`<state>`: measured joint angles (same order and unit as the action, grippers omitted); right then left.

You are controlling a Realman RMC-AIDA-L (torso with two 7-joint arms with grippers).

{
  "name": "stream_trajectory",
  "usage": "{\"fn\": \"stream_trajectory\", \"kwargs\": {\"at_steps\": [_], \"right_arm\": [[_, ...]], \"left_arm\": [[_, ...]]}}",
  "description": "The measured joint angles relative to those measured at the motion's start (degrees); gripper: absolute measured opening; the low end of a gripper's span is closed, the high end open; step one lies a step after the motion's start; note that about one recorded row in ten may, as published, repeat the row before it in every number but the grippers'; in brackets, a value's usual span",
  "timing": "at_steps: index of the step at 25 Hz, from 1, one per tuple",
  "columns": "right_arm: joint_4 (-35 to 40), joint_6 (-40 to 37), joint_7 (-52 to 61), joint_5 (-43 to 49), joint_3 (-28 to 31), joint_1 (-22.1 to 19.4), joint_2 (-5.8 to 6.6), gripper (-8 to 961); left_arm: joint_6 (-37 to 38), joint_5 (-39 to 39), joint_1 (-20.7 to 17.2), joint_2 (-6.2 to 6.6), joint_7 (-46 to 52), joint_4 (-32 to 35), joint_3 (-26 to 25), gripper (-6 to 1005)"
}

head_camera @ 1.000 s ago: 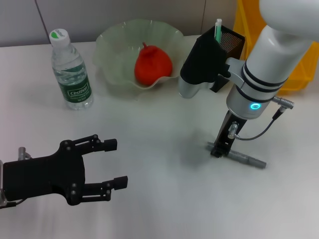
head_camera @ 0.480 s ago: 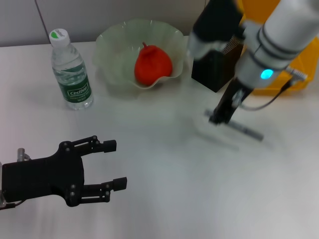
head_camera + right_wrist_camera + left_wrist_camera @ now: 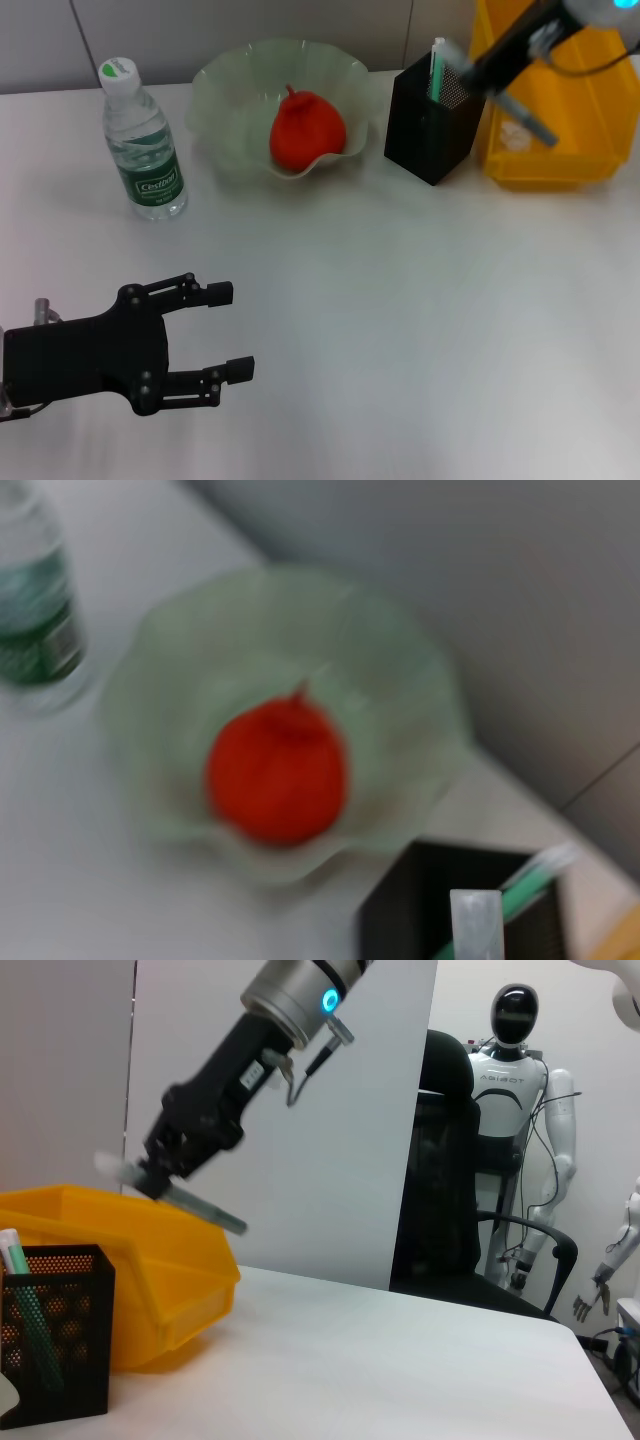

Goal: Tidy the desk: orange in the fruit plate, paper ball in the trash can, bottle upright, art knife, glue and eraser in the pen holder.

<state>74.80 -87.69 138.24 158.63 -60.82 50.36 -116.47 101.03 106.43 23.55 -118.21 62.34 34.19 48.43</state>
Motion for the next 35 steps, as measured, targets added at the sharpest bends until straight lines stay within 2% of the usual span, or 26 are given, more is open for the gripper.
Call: {"fn": "stream_trajectory", "kwargs": {"at_steps": [3,8,15,16,20,21,22,23,24,28,29,32,33,35], "right_arm": [[0.3,3.5,-1.4,0.0,4.1,-0.1,0.71,148],[0.0,10.1,-4.2,-0.5,6.3,-1.5,0.91,148],[-0.2,17.4,-7.3,-6.2,6.5,-3.5,0.78,147],[-0.5,20.4,-8.1,-9.0,6.5,-4.2,0.74,147],[-1.2,24.0,-11.1,-15.3,6.6,-5.6,0.63,150],[-2.0,26.4,-13.1,-20.5,6.7,-6.9,0.53,151],[-2.0,26.4,-13.1,-20.5,6.7,-6.9,0.53,152],[-3.4,28.2,-14.7,-25.3,7.0,-8.0,0.45,153],[-3.4,28.2,-14.7,-25.3,7.0,-8.0,0.45,154],[-7.9,30.8,-21.3,-37.5,7.2,-10.7,0.18,157],[-7.9,30.8,-21.3,-37.5,7.2,-10.7,0.18,158],[-10.4,31.5,-26.5,-43.4,7.2,-12.4,-0.42,160],[-11.9,32.1,-29.5,-46.1,7.2,-13.3,-0.95,161],[-12.5,32.4,-30.4,-46.6,7.2,-13.6,-1.21,163]], "left_arm": [[0.0,0.0,0.0,0.03,0.0,0.0,0.0,827],[0.0,0.0,-0.1,0.05,0.0,0.0,0.0,827],[-0.2,0.0,0.1,0.0,0.0,0.0,0.0,827],[-0.3,0.0,0.1,-0.01,0.1,0.0,0.0,827],[-0.3,0.0,0.2,-0.01,0.2,0.0,0.0,827],[-0.3,0.0,0.1,0.0,0.2,0.0,0.0,827],[-0.3,0.0,0.1,0.0,0.2,0.0,0.0,827],[-0.3,0.0,0.1,0.0,0.2,0.0,0.0,827],[-0.3,0.0,0.0,0.0,0.1,0.0,0.0,827],[-0.3,0.0,-0.1,0.0,0.0,0.0,-0.1,827],[-0.3,0.0,-0.1,0.0,0.0,0.0,-0.1,827],[-0.4,0.0,-0.2,0.0,0.0,0.0,-0.1,827],[-0.4,0.0,-0.2,0.0,0.0,0.0,0.0,827],[-0.4,0.0,-0.2,0.0,-0.1,0.0,0.0,827]]}}
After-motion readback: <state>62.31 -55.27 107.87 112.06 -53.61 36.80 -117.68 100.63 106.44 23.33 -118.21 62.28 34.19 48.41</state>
